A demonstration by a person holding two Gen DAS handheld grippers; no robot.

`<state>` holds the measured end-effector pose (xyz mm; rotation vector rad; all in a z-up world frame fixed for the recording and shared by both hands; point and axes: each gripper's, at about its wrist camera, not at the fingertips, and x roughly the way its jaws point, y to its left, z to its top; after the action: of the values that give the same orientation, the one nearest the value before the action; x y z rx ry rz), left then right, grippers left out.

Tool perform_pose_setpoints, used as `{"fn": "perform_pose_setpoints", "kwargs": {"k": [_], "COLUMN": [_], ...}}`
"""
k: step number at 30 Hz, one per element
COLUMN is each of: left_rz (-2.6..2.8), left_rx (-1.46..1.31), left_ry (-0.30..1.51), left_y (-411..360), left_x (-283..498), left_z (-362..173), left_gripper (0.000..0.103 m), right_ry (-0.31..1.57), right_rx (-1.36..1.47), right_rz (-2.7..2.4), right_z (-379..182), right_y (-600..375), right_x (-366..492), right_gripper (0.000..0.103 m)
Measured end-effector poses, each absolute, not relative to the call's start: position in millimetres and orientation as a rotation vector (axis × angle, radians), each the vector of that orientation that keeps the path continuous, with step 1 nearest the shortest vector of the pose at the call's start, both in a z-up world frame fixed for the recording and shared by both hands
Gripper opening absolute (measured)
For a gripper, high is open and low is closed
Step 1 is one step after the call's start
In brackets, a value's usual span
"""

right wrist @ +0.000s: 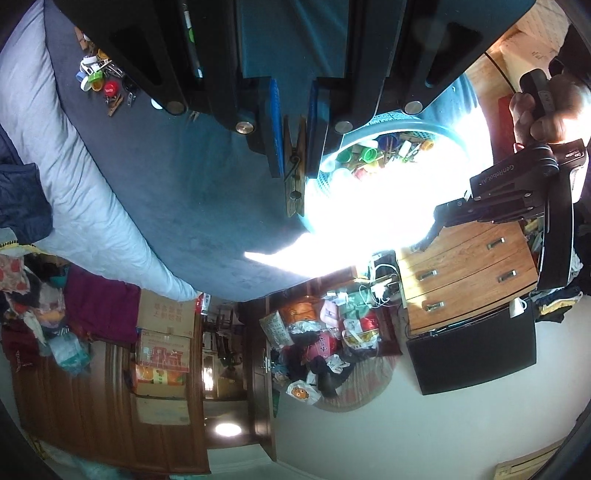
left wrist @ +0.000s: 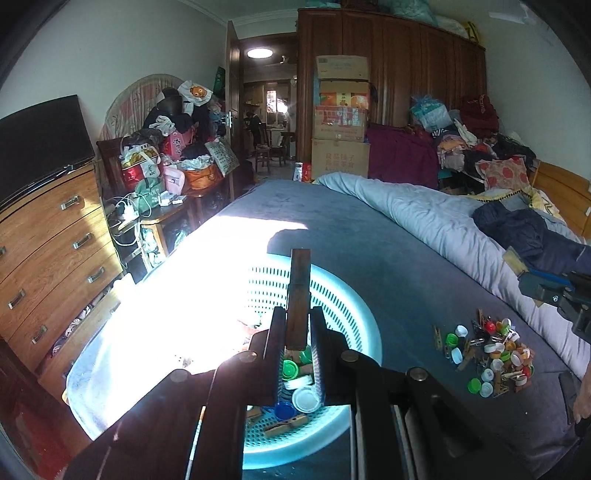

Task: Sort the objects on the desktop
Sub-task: 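Carry both clothespins over the teal basket and open both tools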

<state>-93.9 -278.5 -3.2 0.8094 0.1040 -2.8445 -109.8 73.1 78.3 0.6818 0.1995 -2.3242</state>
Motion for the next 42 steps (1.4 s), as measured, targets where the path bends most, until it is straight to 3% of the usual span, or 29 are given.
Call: {"fn": "perform_pose_setpoints", "kwargs": {"k": [22,34,42], "left_rz": [-2.718,-2.668,-2.659], "left_rx": [0.861,1.197,1.263], "left_ry": [-0.009,0.105,0.102], "left_y": [-388.4,-410.4,-413.6], "left_x": [-139.6,-184.4,-202.0], "left_z": [36.1,-12.9,-30.3], "left_gripper": [0.014,0.014,0.014], "right_ry": [0.178,0.149,0.154], "right_rx": [0.7,0.893,0.942], "right_rz": [-2.11,-1.996,-1.953], "right_z": [142.1,105.9,89.8], "right_y": [-46.8,-80.3,-92.2], "right_x": [-168.0,-199.1,-208.9], "right_gripper": [0.012,0.012,0.012]}}
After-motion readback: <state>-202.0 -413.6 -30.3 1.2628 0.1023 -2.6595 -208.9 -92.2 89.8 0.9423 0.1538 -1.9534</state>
